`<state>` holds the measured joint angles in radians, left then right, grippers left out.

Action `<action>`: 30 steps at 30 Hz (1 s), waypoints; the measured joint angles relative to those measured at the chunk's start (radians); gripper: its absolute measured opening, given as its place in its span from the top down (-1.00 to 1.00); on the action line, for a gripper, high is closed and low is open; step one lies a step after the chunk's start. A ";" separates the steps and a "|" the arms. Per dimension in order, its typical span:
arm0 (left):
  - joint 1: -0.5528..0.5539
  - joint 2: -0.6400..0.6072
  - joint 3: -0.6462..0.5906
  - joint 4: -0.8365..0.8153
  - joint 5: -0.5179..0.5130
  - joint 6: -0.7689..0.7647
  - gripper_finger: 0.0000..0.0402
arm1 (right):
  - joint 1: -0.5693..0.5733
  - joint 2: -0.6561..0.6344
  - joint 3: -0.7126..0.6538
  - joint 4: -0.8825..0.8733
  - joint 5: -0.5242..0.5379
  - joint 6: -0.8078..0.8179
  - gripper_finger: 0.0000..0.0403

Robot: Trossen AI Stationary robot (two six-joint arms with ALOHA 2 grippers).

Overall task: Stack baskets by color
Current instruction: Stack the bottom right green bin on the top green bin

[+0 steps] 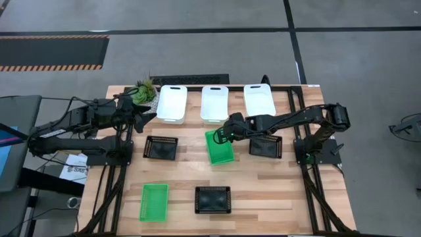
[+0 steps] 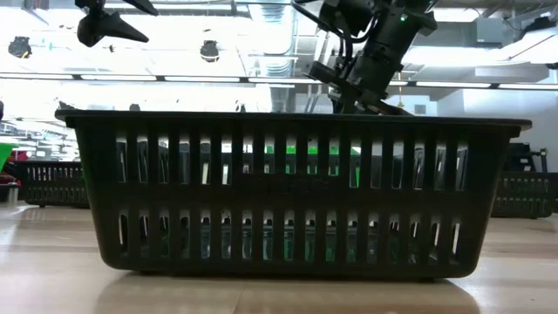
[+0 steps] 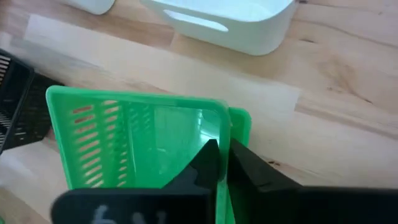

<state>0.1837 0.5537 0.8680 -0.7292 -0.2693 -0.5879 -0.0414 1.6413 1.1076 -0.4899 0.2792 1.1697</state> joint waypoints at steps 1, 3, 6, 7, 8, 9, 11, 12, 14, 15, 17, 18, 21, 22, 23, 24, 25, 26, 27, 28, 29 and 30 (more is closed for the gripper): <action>0.000 0.000 0.000 0.000 -0.004 0.000 -0.29 | -0.001 0.000 0.000 0.005 -0.008 -0.001 0.87; 0.000 0.000 0.000 0.000 -0.006 0.000 -0.29 | -0.001 0.000 0.000 0.020 -0.020 -0.012 0.93; 0.000 0.000 0.000 0.000 -0.006 0.000 -0.29 | -0.010 0.000 0.000 0.049 -0.057 -0.021 0.96; 0.000 0.000 0.000 0.000 -0.005 0.000 -0.29 | -0.014 -0.001 0.000 0.056 -0.076 -0.023 0.94; 0.000 0.000 0.000 0.000 -0.003 0.000 -0.29 | -0.017 -0.002 0.000 0.062 -0.095 -0.026 0.93; 0.000 0.000 0.000 0.000 -0.001 0.000 -0.29 | -0.021 -0.003 0.000 0.066 -0.106 -0.026 0.91; 0.000 0.000 0.000 0.000 -0.001 -0.001 -0.29 | -0.028 -0.003 0.000 0.064 -0.125 -0.027 0.89; 0.000 0.000 0.000 0.000 -0.001 -0.001 -0.29 | -0.029 -0.003 0.000 0.064 -0.133 -0.027 0.88; 0.000 0.000 0.000 0.000 -0.001 -0.001 -0.29 | -0.035 -0.003 0.000 0.064 -0.155 -0.030 0.89; 0.000 0.000 0.000 0.000 0.000 -0.001 -0.29 | -0.037 -0.003 0.000 0.064 -0.167 -0.035 0.89; 0.000 0.000 0.000 0.000 0.000 -0.001 -0.29 | -0.042 -0.003 0.000 0.064 -0.190 -0.053 0.89; 0.000 0.000 0.000 -0.001 0.000 -0.001 -0.29 | -0.044 -0.003 0.000 0.062 -0.201 -0.059 0.88; 0.000 0.000 0.000 -0.011 0.000 -0.015 -0.29 | -0.046 -0.003 0.000 0.053 -0.209 -0.080 0.81; 0.000 0.000 0.000 -0.016 0.000 -0.022 -0.29 | -0.046 -0.003 0.000 0.053 -0.208 -0.091 0.77; 0.000 0.000 0.000 -0.020 0.001 -0.027 -0.29 | -0.046 -0.003 0.000 0.053 -0.208 -0.102 0.73; 0.000 0.000 0.000 -0.023 0.001 -0.032 -0.29 | -0.046 -0.003 0.000 0.053 -0.208 -0.106 0.68; 0.000 0.000 0.000 -0.024 0.001 -0.037 -0.29 | -0.046 -0.003 0.000 0.053 -0.208 -0.108 0.63; 0.000 0.000 0.000 -0.024 0.001 -0.044 -0.29 | -0.046 -0.003 0.000 0.053 -0.208 -0.113 0.59; 0.000 0.000 0.000 -0.024 0.001 -0.050 -0.29 | -0.047 -0.003 0.000 0.055 -0.208 -0.123 0.54; 0.000 0.000 0.000 -0.024 0.001 -0.053 -0.29 | -0.049 -0.003 0.000 0.057 -0.209 -0.128 0.49; 0.000 0.000 0.000 -0.024 0.001 -0.055 -0.29 | -0.053 -0.003 0.000 0.058 -0.209 -0.129 0.44; 0.000 0.000 0.000 -0.024 0.001 -0.056 -0.29 | -0.055 -0.003 0.000 0.058 -0.209 -0.130 0.39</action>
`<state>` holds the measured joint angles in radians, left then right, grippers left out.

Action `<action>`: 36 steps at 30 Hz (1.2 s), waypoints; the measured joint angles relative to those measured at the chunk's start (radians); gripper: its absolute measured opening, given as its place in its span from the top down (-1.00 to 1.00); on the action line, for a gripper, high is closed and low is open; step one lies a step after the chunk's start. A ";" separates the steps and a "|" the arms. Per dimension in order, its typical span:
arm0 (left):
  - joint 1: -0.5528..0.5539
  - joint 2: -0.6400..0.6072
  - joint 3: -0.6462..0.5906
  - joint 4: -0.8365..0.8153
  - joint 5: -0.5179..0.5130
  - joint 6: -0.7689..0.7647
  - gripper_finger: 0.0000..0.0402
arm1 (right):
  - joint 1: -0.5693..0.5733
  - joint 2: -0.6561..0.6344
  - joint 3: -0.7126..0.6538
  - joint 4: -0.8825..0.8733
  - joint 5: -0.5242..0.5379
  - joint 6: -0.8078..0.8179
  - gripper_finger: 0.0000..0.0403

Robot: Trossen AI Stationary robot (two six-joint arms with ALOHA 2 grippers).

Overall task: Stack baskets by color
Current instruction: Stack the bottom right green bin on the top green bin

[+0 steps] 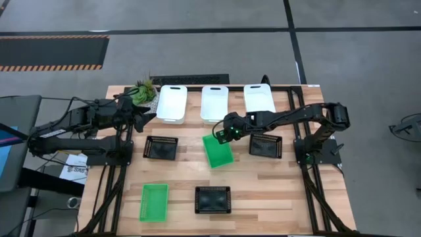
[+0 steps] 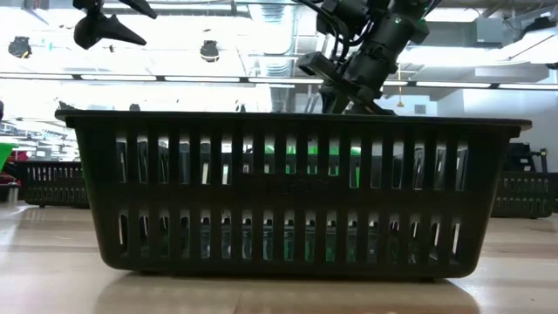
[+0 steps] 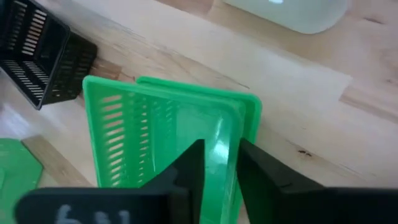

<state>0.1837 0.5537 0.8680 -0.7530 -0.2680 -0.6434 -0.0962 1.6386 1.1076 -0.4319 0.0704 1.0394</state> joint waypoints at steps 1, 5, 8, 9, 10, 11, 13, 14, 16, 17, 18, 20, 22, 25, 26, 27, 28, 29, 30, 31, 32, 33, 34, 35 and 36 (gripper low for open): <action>0.000 0.000 0.000 0.000 0.000 0.000 -0.29 | -0.004 0.000 0.000 0.000 0.000 -0.002 0.35; 0.000 0.000 0.000 0.000 0.000 -0.001 -0.29 | -0.016 -0.001 0.000 -0.001 0.000 -0.046 0.22; 0.000 0.000 0.000 0.000 0.000 -0.001 -0.29 | -0.019 -0.001 0.000 -0.003 0.003 -0.082 0.16; 0.000 0.000 0.000 0.000 0.000 -0.001 -0.29 | -0.019 -0.001 0.000 -0.002 0.003 -0.088 0.15; 0.000 0.000 0.000 0.000 0.000 -0.001 -0.29 | -0.018 -0.001 0.000 0.004 0.003 -0.105 0.15; 0.000 0.000 0.000 0.000 0.000 -0.001 -0.29 | -0.018 -0.001 0.000 0.010 0.003 -0.126 0.14; 0.000 0.000 0.000 0.000 0.000 -0.001 -0.29 | -0.018 -0.001 0.000 0.013 0.004 -0.162 0.14; 0.000 0.000 0.000 0.000 0.000 -0.001 -0.29 | -0.018 -0.001 0.000 0.013 0.005 -0.178 0.15; 0.000 0.000 0.000 0.000 -0.002 -0.001 -0.29 | -0.018 -0.004 0.000 0.012 0.010 -0.210 0.17; 0.000 0.000 0.000 0.000 -0.004 -0.001 -0.29 | -0.019 -0.006 0.000 0.013 0.020 -0.226 0.18; 0.000 0.000 0.000 0.000 -0.006 0.000 -0.29 | -0.018 -0.007 0.000 0.020 0.035 -0.242 0.19; 0.000 0.000 0.000 0.001 -0.007 0.004 -0.29 | -0.018 -0.008 0.003 0.028 0.053 -0.268 0.22; 0.000 0.000 0.000 0.001 -0.008 0.006 -0.29 | -0.018 -0.017 0.015 0.017 0.063 -0.291 0.24; 0.000 0.000 0.000 0.001 -0.008 0.007 -0.29 | -0.023 -0.019 0.052 0.025 0.090 -0.317 0.27; 0.000 0.000 0.000 0.001 -0.008 0.007 -0.29 | -0.023 -0.019 0.064 0.021 0.093 -0.319 0.28; 0.000 0.000 0.000 0.001 -0.008 0.008 -0.29 | -0.019 -0.018 0.078 0.023 0.093 -0.330 0.29; 0.000 0.000 0.000 0.001 -0.008 0.008 -0.29 | -0.014 -0.018 0.091 0.034 0.096 -0.344 0.31; 0.000 0.000 0.000 0.001 -0.008 0.008 -0.29 | -0.007 -0.019 0.099 0.051 0.101 -0.357 0.33; 0.000 0.000 0.000 0.001 -0.006 0.010 -0.29 | 0.001 -0.019 0.103 0.067 0.107 -0.365 0.35; 0.000 0.000 0.000 0.001 -0.004 0.010 -0.29 | 0.011 -0.018 0.103 0.075 0.114 -0.367 0.38; 0.000 0.000 0.000 0.002 -0.002 0.010 -0.29 | 0.018 -0.016 0.102 0.076 0.118 -0.368 0.42; 0.000 0.000 0.000 0.002 -0.002 0.010 -0.29 | 0.026 -0.014 0.101 0.074 0.123 -0.371 0.45; 0.000 0.000 0.000 0.003 -0.002 0.010 -0.29 | 0.033 -0.014 0.101 0.069 0.132 -0.371 0.49; 0.000 0.000 0.000 0.003 -0.002 0.011 -0.29 | 0.041 -0.014 0.101 0.069 0.150 -0.371 0.52; 0.000 0.000 0.000 0.003 -0.002 0.013 -0.29 | 0.048 -0.009 0.101 0.072 0.171 -0.371 0.55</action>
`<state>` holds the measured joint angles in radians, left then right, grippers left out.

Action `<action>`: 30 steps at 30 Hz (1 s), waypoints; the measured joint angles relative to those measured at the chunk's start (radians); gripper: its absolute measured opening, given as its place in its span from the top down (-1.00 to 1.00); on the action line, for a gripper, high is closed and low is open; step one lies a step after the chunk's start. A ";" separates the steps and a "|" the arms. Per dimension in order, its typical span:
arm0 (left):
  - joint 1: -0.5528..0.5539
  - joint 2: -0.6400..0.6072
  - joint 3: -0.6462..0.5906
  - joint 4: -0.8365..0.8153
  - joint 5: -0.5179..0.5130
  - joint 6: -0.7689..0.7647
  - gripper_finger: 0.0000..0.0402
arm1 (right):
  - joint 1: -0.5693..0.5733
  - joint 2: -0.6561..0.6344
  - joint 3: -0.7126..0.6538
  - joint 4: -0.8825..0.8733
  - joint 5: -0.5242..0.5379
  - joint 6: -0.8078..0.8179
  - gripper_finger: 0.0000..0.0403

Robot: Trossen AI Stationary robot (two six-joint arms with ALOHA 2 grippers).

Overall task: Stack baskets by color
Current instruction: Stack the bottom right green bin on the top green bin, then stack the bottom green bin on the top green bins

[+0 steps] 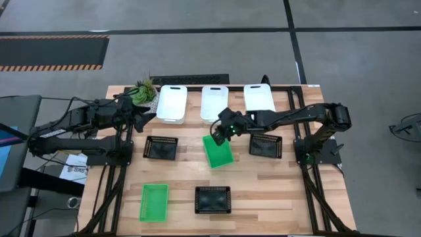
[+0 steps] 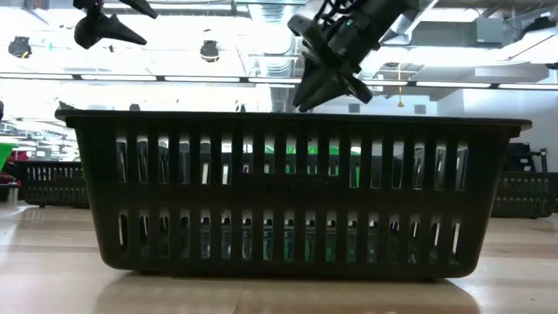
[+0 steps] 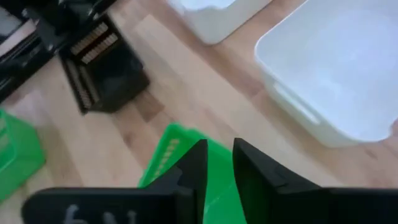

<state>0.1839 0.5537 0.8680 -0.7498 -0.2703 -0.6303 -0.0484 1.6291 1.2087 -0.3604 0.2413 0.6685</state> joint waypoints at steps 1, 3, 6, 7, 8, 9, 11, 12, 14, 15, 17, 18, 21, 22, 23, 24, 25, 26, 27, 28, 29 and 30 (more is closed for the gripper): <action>0.000 0.000 0.000 0.000 -0.001 0.001 -0.29 | 0.004 0.012 0.000 0.008 0.024 0.000 0.58; 0.000 0.000 0.000 0.001 -0.001 0.001 -0.28 | 0.009 0.029 -0.004 -0.007 0.052 0.000 0.63; 0.000 0.000 0.000 0.000 -0.006 0.001 -0.27 | 0.010 0.070 0.000 0.018 0.058 0.001 0.68; 0.000 0.000 0.000 0.000 -0.006 0.001 -0.27 | 0.010 0.089 0.000 0.011 0.058 0.001 0.69; 0.000 0.000 0.000 0.000 -0.006 0.001 -0.27 | 0.009 0.107 -0.002 0.006 0.058 0.001 0.69; 0.000 0.000 0.000 0.000 -0.006 0.001 -0.27 | 0.009 0.126 -0.004 0.005 0.058 0.002 0.70; 0.000 0.000 0.000 0.000 -0.006 0.001 -0.26 | 0.009 0.160 -0.003 0.025 0.054 0.010 0.70; 0.000 0.000 0.000 0.000 -0.006 0.001 -0.26 | 0.009 0.164 -0.004 0.015 0.050 0.012 0.70; 0.000 0.000 0.000 0.000 -0.006 0.001 -0.26 | 0.009 0.168 -0.002 0.025 0.050 0.012 0.70; 0.000 0.000 0.000 0.000 -0.006 0.001 -0.26 | 0.009 0.177 0.004 0.040 0.050 0.012 0.70; 0.000 0.000 0.000 0.000 -0.006 0.001 -0.26 | 0.009 0.166 -0.002 0.022 0.048 0.011 0.70; 0.000 0.000 0.000 0.000 -0.006 0.001 -0.26 | 0.013 0.155 -0.004 0.024 0.050 0.011 0.70; 0.000 0.000 0.000 0.002 0.002 0.009 -0.26 | 0.030 0.107 0.019 0.069 0.046 0.007 0.70; 0.000 0.000 0.000 0.004 0.011 0.015 -0.26 | 0.041 0.097 0.031 0.075 0.038 -0.005 0.70; 0.000 0.000 0.000 0.006 0.024 0.026 -0.26 | 0.052 0.091 0.049 0.104 0.012 -0.018 0.70; 0.000 0.000 0.000 0.006 0.041 0.039 -0.26 | 0.067 0.087 0.056 0.123 -0.008 -0.025 0.70; 0.000 0.000 0.000 0.005 0.061 0.045 -0.26 | 0.083 0.087 0.062 0.138 -0.021 -0.040 0.69; 0.000 0.000 0.000 0.003 0.079 0.048 -0.26 | 0.100 0.091 0.071 0.169 -0.037 -0.058 0.68; 0.000 0.000 0.000 0.001 0.098 0.049 -0.26 | 0.119 0.096 0.082 0.208 -0.047 -0.078 0.67; 0.000 0.000 0.000 0.000 0.118 0.049 -0.26 | 0.140 0.096 0.089 0.239 -0.047 -0.098 0.64; -0.001 0.000 0.000 0.001 0.132 0.049 -0.26 | 0.157 0.100 0.096 0.280 -0.047 -0.114 0.62; 0.000 0.000 0.000 0.002 0.141 0.046 -0.26 | 0.172 0.123 0.113 0.328 -0.046 -0.127 0.58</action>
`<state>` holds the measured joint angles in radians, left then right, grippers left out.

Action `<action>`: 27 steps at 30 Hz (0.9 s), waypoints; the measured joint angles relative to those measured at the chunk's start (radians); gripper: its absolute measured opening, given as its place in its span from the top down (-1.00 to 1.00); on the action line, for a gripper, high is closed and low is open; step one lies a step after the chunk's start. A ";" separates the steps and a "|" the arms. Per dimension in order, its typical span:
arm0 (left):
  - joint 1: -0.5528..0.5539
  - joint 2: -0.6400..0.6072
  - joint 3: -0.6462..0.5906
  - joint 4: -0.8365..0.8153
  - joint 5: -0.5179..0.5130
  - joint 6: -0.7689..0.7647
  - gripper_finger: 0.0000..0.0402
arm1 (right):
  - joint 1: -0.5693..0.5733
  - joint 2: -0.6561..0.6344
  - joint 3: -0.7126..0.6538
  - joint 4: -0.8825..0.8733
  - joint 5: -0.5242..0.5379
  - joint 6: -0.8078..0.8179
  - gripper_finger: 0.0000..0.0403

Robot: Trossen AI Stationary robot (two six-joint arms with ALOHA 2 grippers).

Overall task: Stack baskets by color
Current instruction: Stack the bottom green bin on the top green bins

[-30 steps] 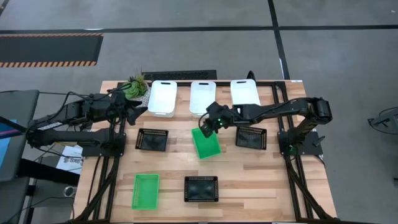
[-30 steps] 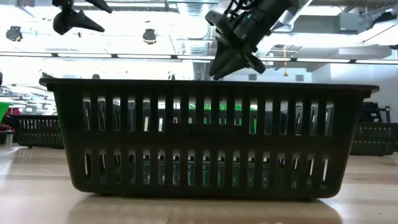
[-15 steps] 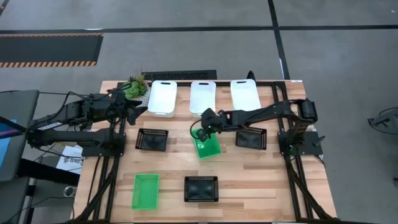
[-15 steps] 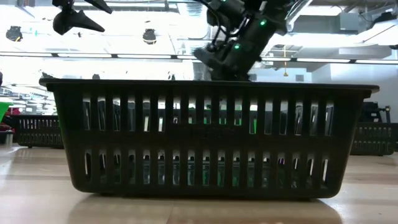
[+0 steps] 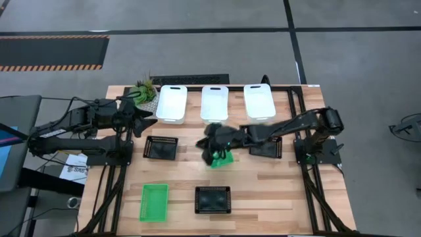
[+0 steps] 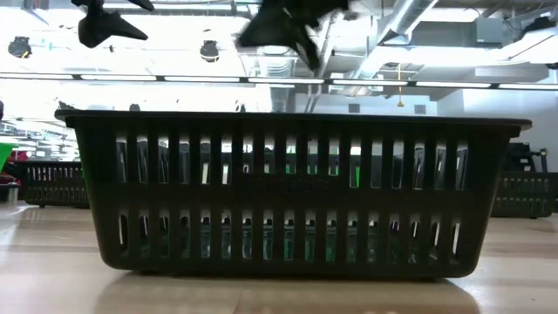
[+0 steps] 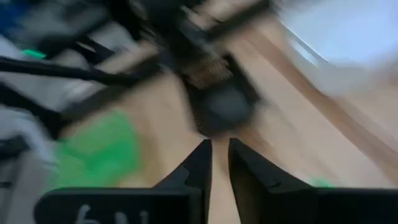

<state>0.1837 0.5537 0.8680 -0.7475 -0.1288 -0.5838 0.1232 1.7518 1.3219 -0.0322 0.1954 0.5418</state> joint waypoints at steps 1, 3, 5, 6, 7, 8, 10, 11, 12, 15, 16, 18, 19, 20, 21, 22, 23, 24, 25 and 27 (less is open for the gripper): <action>0.000 0.000 0.000 0.000 0.010 0.000 -0.26 | 0.015 0.022 0.015 0.036 0.001 -0.020 0.54; 0.000 0.000 0.000 0.001 0.020 -0.001 -0.26 | 0.044 0.058 0.039 0.019 0.003 -0.072 0.45; 0.000 0.000 0.000 0.001 0.019 -0.002 -0.26 | 0.072 0.128 0.108 0.069 0.003 -0.119 0.34; 0.000 0.000 0.000 0.001 0.018 -0.004 -0.26 | 0.078 0.156 0.140 0.071 0.002 -0.125 0.29; 0.000 0.001 0.000 0.001 0.018 -0.010 -0.26 | 0.085 0.182 0.172 0.046 -0.001 -0.127 0.24; 0.000 0.001 0.000 0.000 0.019 -0.013 -0.26 | 0.090 0.219 0.215 0.044 -0.022 -0.132 0.20; 0.000 0.000 0.000 0.000 0.018 -0.028 -0.26 | 0.097 0.307 0.304 0.037 -0.060 -0.155 0.12; 0.000 0.000 0.000 0.000 0.019 -0.037 -0.26 | 0.102 0.341 0.346 0.010 -0.069 -0.164 0.09; 0.000 0.000 0.000 0.000 0.018 -0.047 -0.26 | 0.107 0.375 0.387 -0.021 -0.069 -0.168 0.07; 0.000 0.000 0.000 0.000 0.018 -0.050 -0.26 | 0.113 0.476 0.525 -0.057 -0.067 -0.175 0.04; 0.000 0.000 0.000 -0.001 0.018 -0.050 -0.26 | 0.113 0.505 0.565 -0.085 -0.066 -0.175 0.03; 0.000 0.000 0.000 -0.005 0.018 -0.050 -0.26 | 0.117 0.575 0.644 -0.087 -0.067 -0.159 0.04; 0.000 0.000 0.000 -0.005 0.018 -0.050 -0.26 | 0.119 0.604 0.673 -0.101 -0.066 -0.154 0.05; 0.000 0.000 0.000 -0.005 0.018 -0.050 -0.26 | 0.119 0.634 0.703 -0.106 -0.066 -0.152 0.06; 0.000 0.000 0.000 -0.005 0.018 -0.049 -0.26 | 0.119 0.665 0.734 -0.106 -0.066 -0.151 0.07; 0.000 0.000 0.000 -0.006 0.018 -0.048 -0.26 | 0.120 0.692 0.764 -0.106 -0.066 -0.150 0.08; 0.000 0.000 0.000 -0.006 0.018 -0.048 -0.26 | 0.121 0.711 0.791 -0.116 -0.066 -0.150 0.09; 0.000 0.000 0.000 -0.006 0.018 -0.048 -0.26 | 0.122 0.729 0.814 -0.130 -0.066 -0.150 0.10; 0.000 0.000 0.000 -0.007 0.017 -0.048 -0.26 | 0.124 0.751 0.838 -0.130 -0.066 -0.150 0.10; 0.000 0.000 0.000 -0.013 0.017 -0.048 -0.26 | 0.127 0.788 0.875 -0.133 -0.066 -0.150 0.10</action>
<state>0.1841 0.5536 0.8680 -0.7605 -0.1116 -0.6323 0.2499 2.5398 2.1966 -0.1651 0.1291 0.3916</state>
